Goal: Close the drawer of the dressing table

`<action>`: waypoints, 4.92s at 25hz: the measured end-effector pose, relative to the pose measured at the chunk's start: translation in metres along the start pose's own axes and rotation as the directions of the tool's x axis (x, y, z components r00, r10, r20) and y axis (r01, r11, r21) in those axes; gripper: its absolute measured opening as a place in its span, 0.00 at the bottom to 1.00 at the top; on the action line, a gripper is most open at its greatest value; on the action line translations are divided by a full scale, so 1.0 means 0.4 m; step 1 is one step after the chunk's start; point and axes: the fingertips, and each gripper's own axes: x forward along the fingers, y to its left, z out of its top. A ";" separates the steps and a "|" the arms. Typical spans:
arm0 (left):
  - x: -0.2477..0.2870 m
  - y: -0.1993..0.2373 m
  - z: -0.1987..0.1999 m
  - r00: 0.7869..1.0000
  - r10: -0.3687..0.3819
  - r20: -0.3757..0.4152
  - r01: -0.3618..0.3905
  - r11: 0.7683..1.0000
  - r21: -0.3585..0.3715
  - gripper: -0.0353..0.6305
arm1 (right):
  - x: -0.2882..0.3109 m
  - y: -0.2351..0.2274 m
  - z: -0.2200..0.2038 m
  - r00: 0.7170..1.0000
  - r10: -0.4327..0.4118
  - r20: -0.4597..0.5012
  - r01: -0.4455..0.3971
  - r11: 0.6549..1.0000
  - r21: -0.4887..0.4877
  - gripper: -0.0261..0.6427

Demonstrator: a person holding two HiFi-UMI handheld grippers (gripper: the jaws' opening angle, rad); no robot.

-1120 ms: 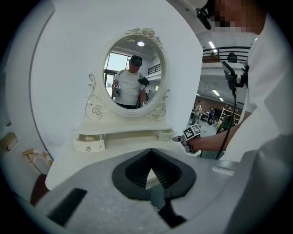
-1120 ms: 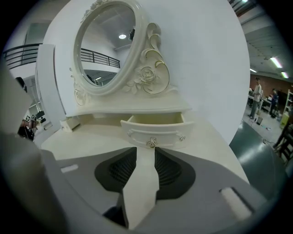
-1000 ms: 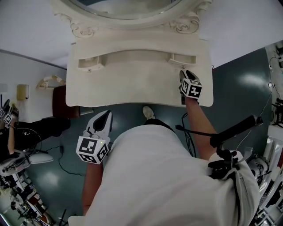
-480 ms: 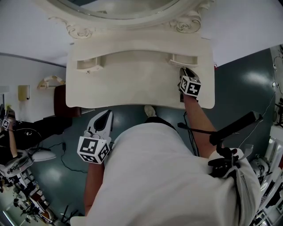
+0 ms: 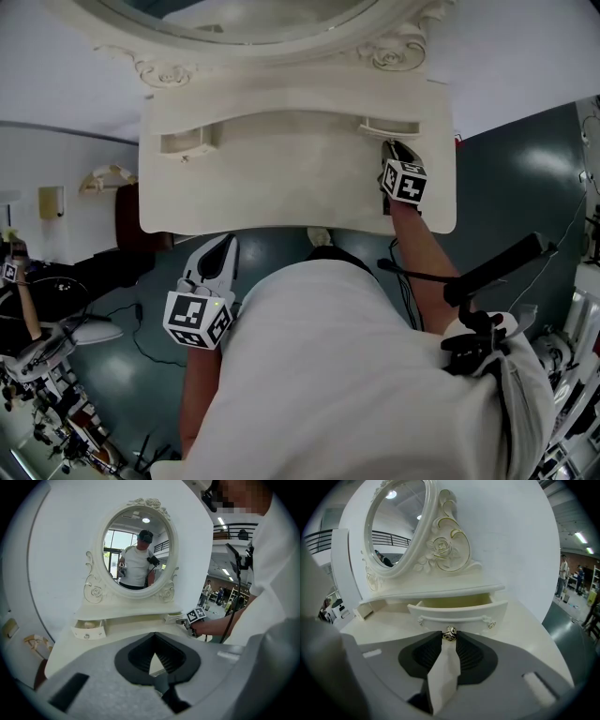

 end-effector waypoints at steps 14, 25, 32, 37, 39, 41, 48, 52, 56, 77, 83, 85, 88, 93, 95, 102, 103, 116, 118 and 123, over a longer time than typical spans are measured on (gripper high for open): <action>0.018 0.012 0.014 1.000 0.018 -0.006 -0.018 1.000 -0.018 0.06 | 0.052 -0.015 0.055 1.000 -0.003 0.004 0.003 1.000 -0.029 0.19; 0.018 0.023 0.010 0.999 0.041 -0.011 -0.041 0.999 -0.029 0.06 | 0.081 -0.022 0.082 1.000 -0.004 0.013 0.004 0.999 -0.052 0.18; 0.013 0.026 0.011 0.999 0.042 -0.010 -0.042 0.999 -0.031 0.06 | 0.081 -0.023 0.081 1.000 -0.007 0.006 0.008 0.999 -0.053 0.18; 0.002 0.026 0.006 0.999 0.040 -0.007 -0.040 0.999 -0.033 0.06 | 0.084 -0.021 0.084 1.000 -0.010 -0.001 0.010 0.998 -0.057 0.18; -0.006 0.025 0.001 0.999 0.040 -0.004 -0.040 0.999 -0.035 0.06 | 0.085 -0.021 0.083 1.000 -0.008 -0.004 0.008 0.998 -0.058 0.18; -0.014 0.023 -0.004 0.999 0.040 0.000 -0.040 0.999 -0.036 0.06 | 0.087 -0.022 0.083 1.000 -0.004 -0.004 0.004 0.998 -0.056 0.19; -0.054 0.016 -0.036 0.999 0.044 0.015 -0.043 0.998 -0.049 0.06 | 0.085 -0.029 0.070 1.000 -0.006 -0.019 0.005 0.999 -0.047 0.23; -0.085 0.021 -0.065 0.999 0.044 0.019 -0.043 0.997 -0.059 0.06 | 0.062 -0.019 0.044 0.999 -0.017 -0.033 0.016 0.998 -0.056 0.23; -0.115 0.019 -0.089 0.999 0.032 0.024 -0.030 0.998 -0.060 0.06 | 0.025 -0.003 0.004 0.998 -0.024 -0.052 0.021 0.998 -0.052 0.22; -0.355 -0.010 -0.287 0.993 -0.060 0.106 0.064 0.997 -0.033 0.06 | -0.348 0.284 -0.217 0.993 0.083 -0.089 -0.097 0.982 -0.165 0.04; -0.354 -0.010 -0.327 0.994 -0.070 0.088 0.074 0.996 -0.049 0.06 | -0.405 0.382 -0.254 0.978 0.175 -0.111 -0.195 0.960 -0.202 0.04; -0.371 -0.016 -0.351 0.994 -0.075 0.082 0.079 0.995 -0.052 0.06 | -0.445 0.420 -0.273 0.973 0.200 -0.115 -0.221 0.950 -0.221 0.04; -0.414 -0.034 -0.397 0.993 -0.084 0.083 0.089 0.995 -0.050 0.06 | -0.529 0.481 -0.315 0.965 0.238 -0.114 -0.259 0.935 -0.241 0.04; -0.444 -0.046 -0.445 0.991 -0.096 0.094 0.101 0.994 -0.045 0.06 | -0.612 0.566 -0.358 0.950 0.290 -0.114 -0.311 0.900 -0.304 0.04; -0.452 -0.051 -0.461 0.990 -0.100 0.097 0.105 0.993 -0.046 0.06 | -0.638 0.597 -0.372 0.943 0.311 -0.121 -0.334 0.882 -0.332 0.04; -0.484 -0.069 -0.485 0.988 -0.110 0.109 0.115 0.992 -0.043 0.06 | -0.725 0.685 -0.381 0.924 0.364 -0.114 -0.378 0.833 -0.403 0.04; -0.487 -0.069 -0.489 0.988 -0.110 0.111 0.116 0.992 -0.042 0.06 | -0.731 0.695 -0.381 0.922 0.370 -0.112 -0.382 0.827 -0.412 0.04; -0.539 -0.094 -0.498 0.991 -0.093 0.094 0.099 0.994 -0.055 0.06 | -0.806 0.750 -0.383 0.902 0.412 -0.132 -0.425 0.787 -0.446 0.04; -0.547 -0.099 -0.492 0.992 -0.089 0.089 0.094 0.994 -0.062 0.06 | -0.818 0.755 -0.376 0.898 0.418 -0.138 -0.433 0.781 -0.450 0.04; -0.552 -0.102 -0.492 0.992 -0.088 0.092 0.094 0.994 -0.064 0.06 | -0.829 0.767 -0.372 0.893 0.427 -0.140 -0.440 0.768 -0.464 0.04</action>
